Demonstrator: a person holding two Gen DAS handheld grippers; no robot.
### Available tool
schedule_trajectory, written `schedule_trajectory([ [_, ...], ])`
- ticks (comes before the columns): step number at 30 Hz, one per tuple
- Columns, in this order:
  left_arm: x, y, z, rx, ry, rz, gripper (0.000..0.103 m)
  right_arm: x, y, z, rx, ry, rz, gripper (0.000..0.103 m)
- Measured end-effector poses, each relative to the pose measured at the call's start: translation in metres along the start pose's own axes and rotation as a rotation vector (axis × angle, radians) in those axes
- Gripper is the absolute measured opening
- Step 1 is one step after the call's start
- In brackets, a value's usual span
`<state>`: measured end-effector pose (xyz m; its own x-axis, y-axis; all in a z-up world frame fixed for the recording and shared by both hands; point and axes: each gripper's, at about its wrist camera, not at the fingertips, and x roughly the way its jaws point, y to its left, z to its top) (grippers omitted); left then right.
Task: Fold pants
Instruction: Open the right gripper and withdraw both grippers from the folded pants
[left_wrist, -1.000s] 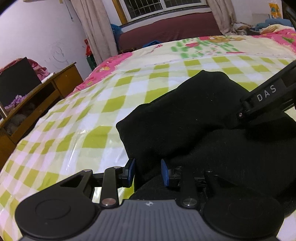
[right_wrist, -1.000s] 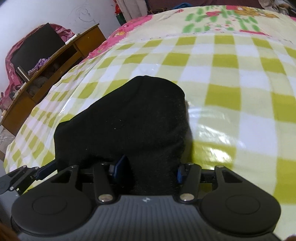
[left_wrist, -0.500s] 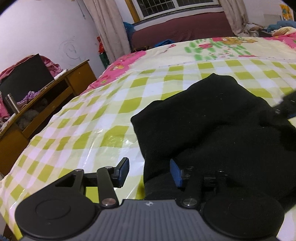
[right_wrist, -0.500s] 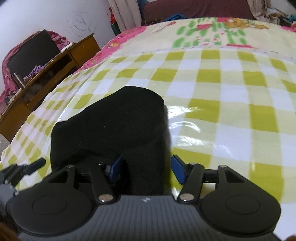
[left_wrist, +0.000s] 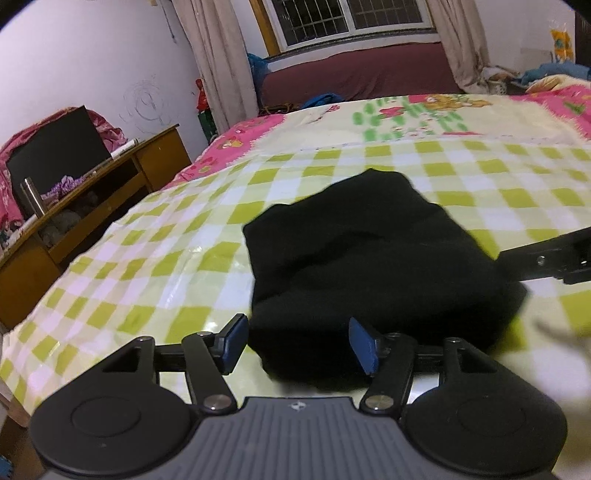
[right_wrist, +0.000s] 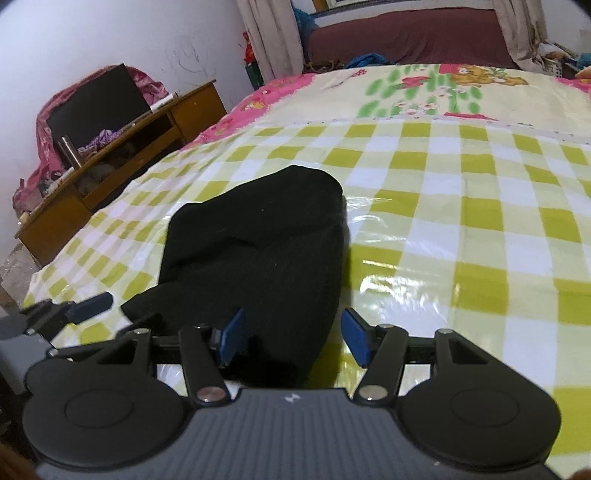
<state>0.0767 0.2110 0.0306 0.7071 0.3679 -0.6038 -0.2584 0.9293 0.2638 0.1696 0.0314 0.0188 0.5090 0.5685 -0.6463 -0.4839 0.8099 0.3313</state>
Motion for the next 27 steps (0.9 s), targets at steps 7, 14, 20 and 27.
schedule_trajectory([
  [7,-0.041,-0.017,-0.013,-0.054,-0.023,-0.043,0.082,-0.038,-0.002,-0.031,0.014,-0.023,-0.016,0.060],
  [14,-0.068,-0.031,-0.021,-0.035,-0.054,-0.019,0.093,-0.060,0.000,-0.051,0.019,-0.031,-0.008,0.060],
  [20,-0.078,-0.037,-0.026,-0.024,-0.070,0.025,0.103,-0.071,0.007,-0.057,0.000,-0.052,0.013,0.060],
  [27,-0.084,-0.040,-0.029,-0.028,-0.087,0.023,0.103,-0.074,0.008,-0.061,0.001,-0.055,0.031,0.062],
])
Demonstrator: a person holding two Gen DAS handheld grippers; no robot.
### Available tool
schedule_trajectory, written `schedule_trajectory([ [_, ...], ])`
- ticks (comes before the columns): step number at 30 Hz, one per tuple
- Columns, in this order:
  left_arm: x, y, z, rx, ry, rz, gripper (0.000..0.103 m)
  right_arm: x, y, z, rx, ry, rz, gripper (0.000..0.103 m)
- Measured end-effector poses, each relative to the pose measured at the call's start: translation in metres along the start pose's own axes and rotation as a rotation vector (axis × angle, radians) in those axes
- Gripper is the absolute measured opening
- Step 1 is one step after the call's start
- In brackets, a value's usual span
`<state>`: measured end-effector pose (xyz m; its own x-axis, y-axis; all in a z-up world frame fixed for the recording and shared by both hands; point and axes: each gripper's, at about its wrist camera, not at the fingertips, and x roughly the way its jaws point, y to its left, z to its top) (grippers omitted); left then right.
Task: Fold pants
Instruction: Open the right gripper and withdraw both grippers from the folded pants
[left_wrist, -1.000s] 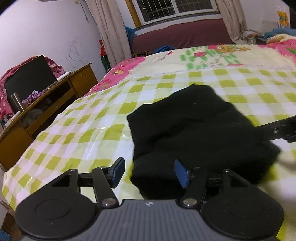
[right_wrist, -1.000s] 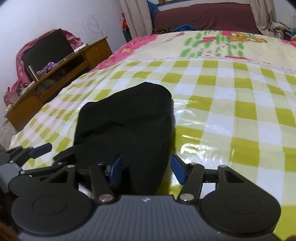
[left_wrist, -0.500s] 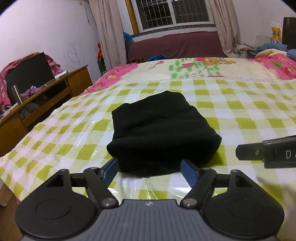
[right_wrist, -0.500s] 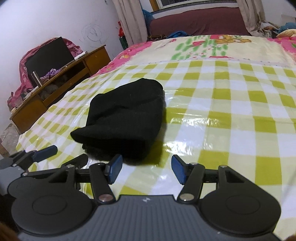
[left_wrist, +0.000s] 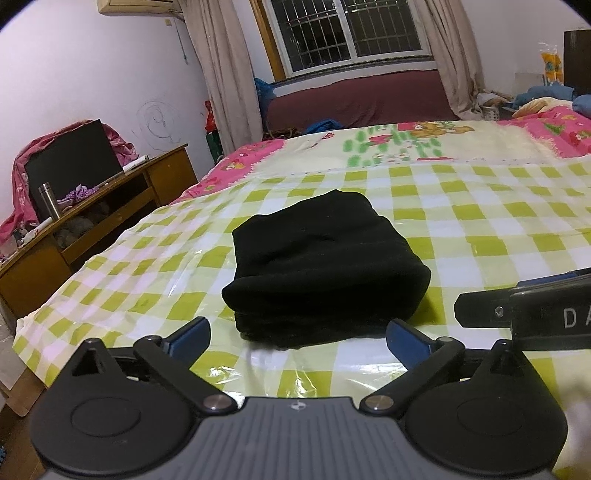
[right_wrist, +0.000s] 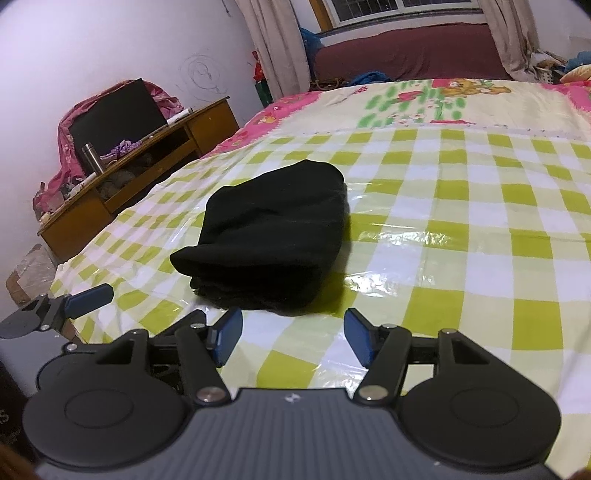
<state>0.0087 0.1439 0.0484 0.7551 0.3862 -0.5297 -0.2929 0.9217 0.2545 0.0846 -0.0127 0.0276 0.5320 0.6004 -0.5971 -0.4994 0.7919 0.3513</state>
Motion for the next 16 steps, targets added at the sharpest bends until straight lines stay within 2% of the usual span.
schedule_trajectory([
  [16,0.0009,0.0035,-0.0041,-0.033,0.018,0.025,0.103,0.0021,-0.0035,-0.0095,0.005,0.030,-0.016,0.063],
])
